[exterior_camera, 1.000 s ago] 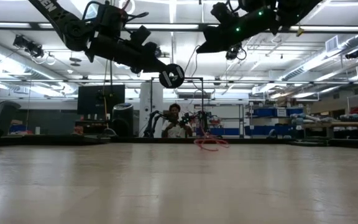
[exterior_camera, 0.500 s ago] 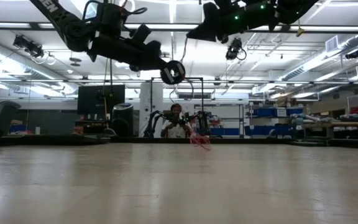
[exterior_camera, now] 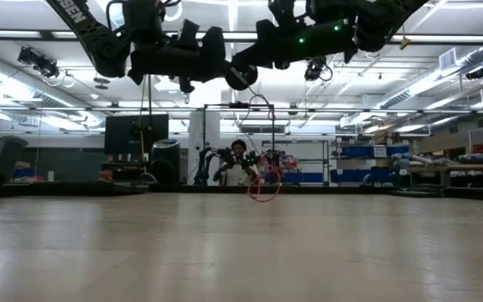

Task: Coil cords
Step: Coil the red wire onto the spool

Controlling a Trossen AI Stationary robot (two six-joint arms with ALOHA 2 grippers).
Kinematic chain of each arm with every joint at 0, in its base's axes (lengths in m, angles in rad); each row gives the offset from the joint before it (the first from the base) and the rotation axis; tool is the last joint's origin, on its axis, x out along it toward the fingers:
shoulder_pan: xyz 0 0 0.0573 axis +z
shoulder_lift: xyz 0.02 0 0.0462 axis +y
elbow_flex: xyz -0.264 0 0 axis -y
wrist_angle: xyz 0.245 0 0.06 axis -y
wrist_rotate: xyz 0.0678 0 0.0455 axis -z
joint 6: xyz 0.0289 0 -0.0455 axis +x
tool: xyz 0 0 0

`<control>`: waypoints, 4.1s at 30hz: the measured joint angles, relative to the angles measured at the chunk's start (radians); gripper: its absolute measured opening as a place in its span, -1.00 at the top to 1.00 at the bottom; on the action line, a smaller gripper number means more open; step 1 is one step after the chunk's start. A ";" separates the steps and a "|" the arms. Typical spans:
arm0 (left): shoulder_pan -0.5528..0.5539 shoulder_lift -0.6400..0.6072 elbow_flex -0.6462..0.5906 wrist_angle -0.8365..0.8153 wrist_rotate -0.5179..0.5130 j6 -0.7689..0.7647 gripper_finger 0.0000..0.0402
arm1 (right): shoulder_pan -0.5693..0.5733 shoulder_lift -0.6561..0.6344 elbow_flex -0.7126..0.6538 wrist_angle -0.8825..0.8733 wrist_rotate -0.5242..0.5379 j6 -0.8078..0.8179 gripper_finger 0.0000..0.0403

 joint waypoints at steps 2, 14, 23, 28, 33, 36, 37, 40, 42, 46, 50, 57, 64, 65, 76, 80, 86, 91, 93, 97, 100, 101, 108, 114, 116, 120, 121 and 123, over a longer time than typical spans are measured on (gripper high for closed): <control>0.000 0.000 0.000 -0.004 0.016 0.003 1.00 | 0.004 0.005 0.000 0.013 -0.003 -0.014 1.00; -0.004 0.063 0.000 0.008 0.071 0.004 1.00 | 0.014 0.002 -0.003 0.127 -0.020 -0.087 1.00; -0.005 0.126 0.001 0.124 0.081 0.003 1.00 | 0.013 0.028 0.139 -0.067 -0.075 -0.098 1.00; -0.005 0.125 0.001 0.126 0.082 -0.036 1.00 | -0.004 0.028 0.213 -0.281 -0.190 -0.066 1.00; -0.003 0.126 0.001 0.135 0.114 -0.075 1.00 | -0.010 0.028 0.204 -0.422 -0.159 -0.044 1.00; -0.004 0.126 0.001 0.139 0.118 -0.081 1.00 | -0.001 0.027 0.204 -0.446 -0.168 -0.031 1.00; -0.004 0.126 0.001 0.138 0.125 -0.081 1.00 | 0.006 0.027 0.205 -0.458 -0.165 -0.040 1.00; -0.006 0.127 0.000 0.149 0.140 -0.086 1.00 | 0.011 0.026 0.205 -0.523 -0.152 -0.083 1.00; -0.005 0.127 0.000 0.166 0.160 -0.103 1.00 | 0.008 0.024 0.205 -0.561 -0.123 -0.103 0.99; -0.004 0.127 0.000 0.169 0.186 -0.103 1.00 | 0.007 0.024 0.205 -0.606 -0.085 -0.090 0.96; -0.004 0.127 0.000 0.168 0.191 -0.102 1.00 | 0.015 0.023 0.206 -0.645 -0.080 -0.072 0.92; -0.005 0.115 0.000 0.140 0.195 -0.094 1.00 | 0.021 0.009 0.207 -0.775 -0.003 0.047 0.89; -0.006 0.031 0.000 0.011 0.196 -0.005 1.00 | 0.056 -0.027 0.205 -0.818 0.023 0.083 0.83; -0.005 0.023 0.000 0.012 0.177 0.002 1.00 | 0.058 -0.027 0.204 -0.837 0.025 0.086 0.80; 0.000 -0.049 0.005 -0.052 0.161 -0.011 1.00 | 0.046 -0.023 0.150 -0.884 0.069 0.186 0.47; -0.004 -0.050 0.003 -0.101 0.198 -0.077 1.00 | 0.048 -0.023 0.002 -0.668 0.069 0.207 0.48; -0.004 -0.050 0.003 -0.122 0.306 -0.141 1.00 | 0.045 -0.023 -0.183 -0.290 0.044 0.229 0.50; -0.003 -0.050 0.003 -0.121 0.434 -0.177 1.00 | 0.005 -0.024 -0.190 -0.227 -0.164 0.319 0.49; -0.003 -0.050 0.003 -0.123 0.524 -0.154 1.00 | -0.030 -0.024 -0.171 -0.262 -0.295 0.379 0.50; -0.005 -0.050 0.002 -0.168 0.673 -0.046 1.00 | -0.118 -0.025 -0.157 -0.315 -0.591 0.468 0.53; -0.001 -0.050 0.002 -0.245 0.667 -0.023 1.00 | -0.153 -0.025 -0.157 -0.361 -0.670 0.516 0.55; 0.000 -0.050 0.002 -0.275 0.660 -0.017 1.00 | -0.157 -0.025 -0.157 -0.387 -0.666 0.528 0.55; 0.000 -0.049 0.002 -0.435 0.415 0.032 1.00 | -0.158 -0.025 -0.158 -0.507 -0.340 0.487 0.58; 0.003 -0.049 0.002 -0.505 0.297 0.052 1.00 | -0.136 -0.025 -0.158 -0.400 -0.313 0.423 0.59; 0.003 -0.049 0.002 -0.501 0.276 0.056 1.00 | -0.119 -0.025 -0.158 -0.372 -0.297 0.386 0.59; 0.004 -0.049 0.002 -0.436 0.242 0.082 1.00 | -0.101 -0.025 -0.158 -0.356 -0.267 0.304 0.58; 0.004 -0.049 0.002 -0.422 0.235 0.083 1.00 | -0.101 -0.025 -0.158 -0.349 -0.267 0.298 0.58; 0.004 -0.049 0.002 -0.398 0.230 0.083 1.00 | -0.101 -0.021 -0.158 -0.330 -0.267 0.285 0.59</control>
